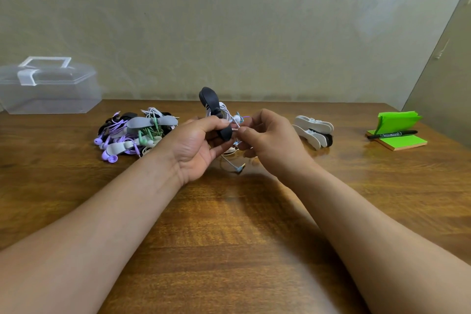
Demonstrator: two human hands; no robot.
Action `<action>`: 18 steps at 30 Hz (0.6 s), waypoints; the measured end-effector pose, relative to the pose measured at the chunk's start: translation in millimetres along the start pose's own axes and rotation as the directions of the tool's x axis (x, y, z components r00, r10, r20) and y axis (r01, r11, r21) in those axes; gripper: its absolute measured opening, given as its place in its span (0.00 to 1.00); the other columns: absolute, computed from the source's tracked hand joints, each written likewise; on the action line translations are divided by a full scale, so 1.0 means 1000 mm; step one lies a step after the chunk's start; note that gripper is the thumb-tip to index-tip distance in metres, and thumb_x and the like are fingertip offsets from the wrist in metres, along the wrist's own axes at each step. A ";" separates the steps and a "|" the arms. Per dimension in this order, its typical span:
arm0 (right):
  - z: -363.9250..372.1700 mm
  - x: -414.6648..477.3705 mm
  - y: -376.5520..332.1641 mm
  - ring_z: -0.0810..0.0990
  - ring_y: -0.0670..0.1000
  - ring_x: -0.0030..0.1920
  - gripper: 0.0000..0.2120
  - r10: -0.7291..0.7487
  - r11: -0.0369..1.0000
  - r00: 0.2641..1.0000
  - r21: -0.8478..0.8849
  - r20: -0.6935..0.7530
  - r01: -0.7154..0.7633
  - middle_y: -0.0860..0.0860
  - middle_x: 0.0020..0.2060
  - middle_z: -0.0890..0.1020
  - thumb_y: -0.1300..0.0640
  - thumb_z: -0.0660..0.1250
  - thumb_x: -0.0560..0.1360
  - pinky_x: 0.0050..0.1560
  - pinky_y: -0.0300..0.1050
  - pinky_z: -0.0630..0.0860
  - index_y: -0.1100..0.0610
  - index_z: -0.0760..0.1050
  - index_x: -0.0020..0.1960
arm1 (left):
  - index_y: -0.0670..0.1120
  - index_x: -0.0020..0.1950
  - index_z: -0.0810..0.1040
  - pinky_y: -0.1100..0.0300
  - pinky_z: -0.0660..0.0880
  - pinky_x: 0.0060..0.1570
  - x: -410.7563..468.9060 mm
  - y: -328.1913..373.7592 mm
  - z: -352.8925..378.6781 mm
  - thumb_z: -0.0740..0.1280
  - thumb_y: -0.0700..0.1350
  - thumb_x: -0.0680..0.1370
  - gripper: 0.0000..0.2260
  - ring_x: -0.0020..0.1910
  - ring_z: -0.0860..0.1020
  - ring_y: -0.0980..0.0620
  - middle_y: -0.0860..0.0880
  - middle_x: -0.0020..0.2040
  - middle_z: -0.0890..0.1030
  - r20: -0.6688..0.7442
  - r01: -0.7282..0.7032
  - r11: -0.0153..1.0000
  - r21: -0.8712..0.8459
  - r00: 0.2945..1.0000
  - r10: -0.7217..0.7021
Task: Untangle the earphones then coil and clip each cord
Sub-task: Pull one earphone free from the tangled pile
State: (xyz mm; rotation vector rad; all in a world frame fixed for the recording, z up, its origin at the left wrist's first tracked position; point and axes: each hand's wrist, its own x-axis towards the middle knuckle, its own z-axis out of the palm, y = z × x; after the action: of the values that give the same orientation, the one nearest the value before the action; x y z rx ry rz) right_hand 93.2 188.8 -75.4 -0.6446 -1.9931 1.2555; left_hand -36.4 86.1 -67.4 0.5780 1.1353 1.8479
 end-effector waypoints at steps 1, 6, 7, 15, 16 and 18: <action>0.001 0.000 -0.001 0.86 0.50 0.40 0.04 0.013 1.000 1.000 0.015 0.009 -0.013 0.57 0.43 0.86 0.59 0.72 0.81 0.41 0.48 0.84 0.59 0.78 0.50 | 0.41 0.53 0.78 0.56 0.84 0.49 0.000 -0.001 0.001 0.66 0.33 0.79 0.05 0.46 0.84 0.48 0.40 0.51 0.85 -0.009 -0.005 1.000 -0.007 1.000 0.005; 0.005 -0.003 -0.001 0.86 0.52 0.39 0.04 0.078 0.989 0.996 0.125 0.045 -0.083 0.61 0.45 0.86 0.60 0.71 0.81 0.39 0.44 0.82 0.61 0.78 0.52 | 0.39 0.68 0.78 0.55 0.74 0.57 0.003 -0.003 0.002 0.66 0.38 0.80 0.16 0.51 0.82 0.50 0.40 0.60 0.84 -0.062 -0.013 0.999 0.043 0.998 0.015; 0.006 -0.004 0.000 0.86 0.52 0.40 0.04 0.087 0.984 0.995 0.150 0.041 -0.092 0.61 0.45 0.86 0.60 0.70 0.82 0.39 0.43 0.81 0.62 0.79 0.52 | 0.39 0.71 0.76 0.54 0.72 0.61 0.004 -0.003 0.001 0.67 0.39 0.80 0.19 0.54 0.82 0.50 0.41 0.63 0.84 -0.060 -0.005 0.999 0.042 0.998 0.008; 0.009 -0.004 -0.001 0.84 0.49 0.39 0.04 0.084 0.988 0.996 0.134 -0.019 -0.080 0.60 0.46 0.85 0.58 0.69 0.82 0.40 0.44 0.82 0.60 0.78 0.53 | 0.40 0.77 0.69 0.50 0.78 0.60 0.005 -0.005 0.003 0.68 0.40 0.80 0.25 0.57 0.84 0.49 0.45 0.61 0.85 -0.028 -0.037 0.999 0.013 0.999 0.037; 0.009 -0.004 -0.001 0.84 0.49 0.39 0.04 0.082 0.989 0.997 0.125 -0.014 -0.080 0.59 0.46 0.85 0.58 0.69 0.82 0.40 0.44 0.82 0.60 0.78 0.53 | 0.39 0.76 0.70 0.48 0.77 0.64 0.005 -0.005 0.003 0.68 0.39 0.80 0.24 0.60 0.84 0.47 0.44 0.61 0.85 -0.021 -0.034 0.999 -0.002 0.999 0.034; 0.009 -0.005 -0.002 0.85 0.48 0.38 0.04 0.080 0.989 0.997 0.124 -0.010 -0.078 0.58 0.45 0.86 0.59 0.68 0.83 0.41 0.44 0.83 0.59 0.79 0.52 | 0.39 0.75 0.72 0.44 0.73 0.70 0.003 -0.005 0.005 0.67 0.40 0.81 0.22 0.65 0.81 0.45 0.43 0.62 0.85 -0.005 -0.017 1.000 -0.017 1.000 0.017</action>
State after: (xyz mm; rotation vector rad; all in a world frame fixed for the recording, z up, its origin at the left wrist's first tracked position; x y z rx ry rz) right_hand 89.9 179.4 -78.1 -0.6751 -1.8767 1.4057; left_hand -32.4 92.2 -69.9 0.5754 1.1198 1.8730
